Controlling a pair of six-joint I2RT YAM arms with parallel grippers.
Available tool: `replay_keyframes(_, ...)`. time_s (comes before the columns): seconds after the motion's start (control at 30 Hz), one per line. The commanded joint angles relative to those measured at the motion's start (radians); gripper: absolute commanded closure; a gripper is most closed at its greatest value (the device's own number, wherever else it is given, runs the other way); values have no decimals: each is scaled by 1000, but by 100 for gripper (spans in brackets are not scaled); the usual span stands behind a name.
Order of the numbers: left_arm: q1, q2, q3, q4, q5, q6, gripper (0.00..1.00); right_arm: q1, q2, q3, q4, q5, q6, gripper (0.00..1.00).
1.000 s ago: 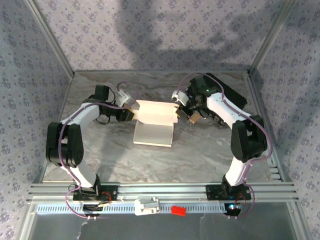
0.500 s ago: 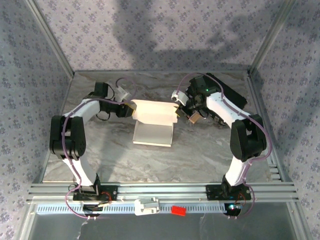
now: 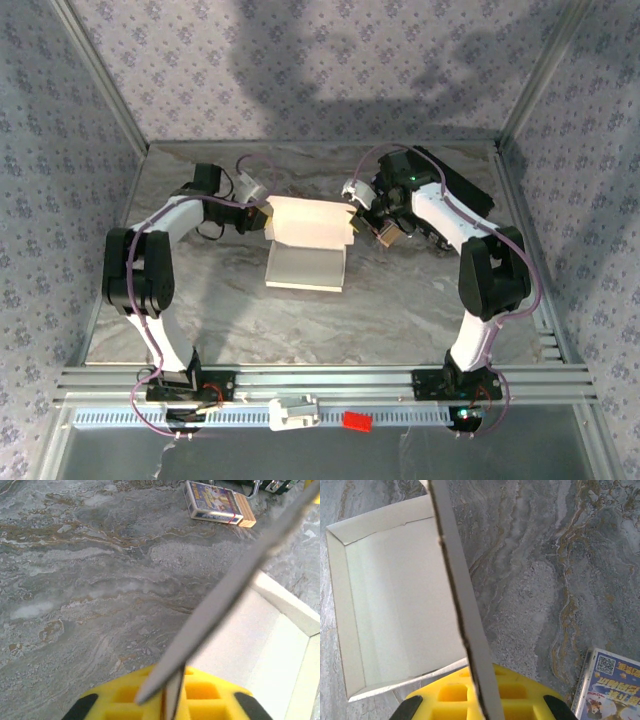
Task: Fold the paper box
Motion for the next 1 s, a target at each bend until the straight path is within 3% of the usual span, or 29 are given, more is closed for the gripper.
replay_keyframes(0.0, -16, 2, 30, -22, 23, -1, 90, 0, 15, 29, -2, 4, 23, 100)
replay_keyframes(0.17, -39, -7, 44, -9, -39, -75, 95, 2, 22, 34, 20, 29, 71, 100)
replay_keyframes(0.27, -70, -18, 57, 9, -138, -174, 100, 7, 33, 51, 47, 63, 167, 100)
replay_keyframes(0.47, -159, -1, 149, -36, -420, -472, 100, 74, 93, 143, 78, 221, 455, 100)
replay_keyframes(0.67, -224, 25, 218, -92, -651, -666, 100, 160, 163, 276, 56, 413, 734, 100)
replay_keyframes(0.8, -251, 52, 264, -134, -761, -776, 100, 210, 220, 392, -26, 565, 928, 100)
replay_keyframes(0.97, -259, 52, 243, -79, -801, -902, 100, 252, 272, 474, -27, 619, 1092, 100)
